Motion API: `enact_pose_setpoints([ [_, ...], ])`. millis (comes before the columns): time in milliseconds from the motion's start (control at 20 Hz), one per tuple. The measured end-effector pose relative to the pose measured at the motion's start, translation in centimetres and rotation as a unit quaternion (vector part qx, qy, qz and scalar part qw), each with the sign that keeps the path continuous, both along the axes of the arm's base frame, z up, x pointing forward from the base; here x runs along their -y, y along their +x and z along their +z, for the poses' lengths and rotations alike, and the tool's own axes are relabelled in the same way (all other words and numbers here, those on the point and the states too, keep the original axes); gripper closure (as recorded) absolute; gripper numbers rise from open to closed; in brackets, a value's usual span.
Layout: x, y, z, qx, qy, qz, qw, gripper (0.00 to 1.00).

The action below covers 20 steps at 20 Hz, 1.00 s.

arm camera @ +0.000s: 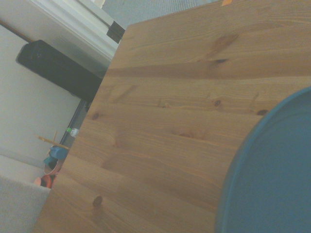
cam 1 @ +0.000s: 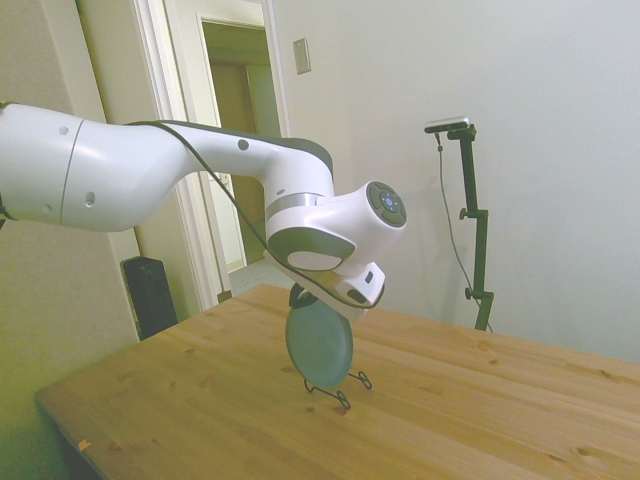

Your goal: Load the plate

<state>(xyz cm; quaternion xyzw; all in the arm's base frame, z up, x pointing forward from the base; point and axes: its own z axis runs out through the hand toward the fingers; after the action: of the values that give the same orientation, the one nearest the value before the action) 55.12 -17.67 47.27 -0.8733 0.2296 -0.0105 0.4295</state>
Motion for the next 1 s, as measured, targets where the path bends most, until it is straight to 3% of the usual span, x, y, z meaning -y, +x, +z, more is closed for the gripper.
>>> enact_pose_setpoints([
  [700,0.0,0.2,-1.2,0.0,-0.003,0.002,1.0,1.0],
  [750,0.0,0.2,-1.2,0.0,-0.003,0.001,1.0,0.0],
  [1000,-0.4,0.4,-1.9,-0.004,-0.008,0.002,1.0,0.0],
])
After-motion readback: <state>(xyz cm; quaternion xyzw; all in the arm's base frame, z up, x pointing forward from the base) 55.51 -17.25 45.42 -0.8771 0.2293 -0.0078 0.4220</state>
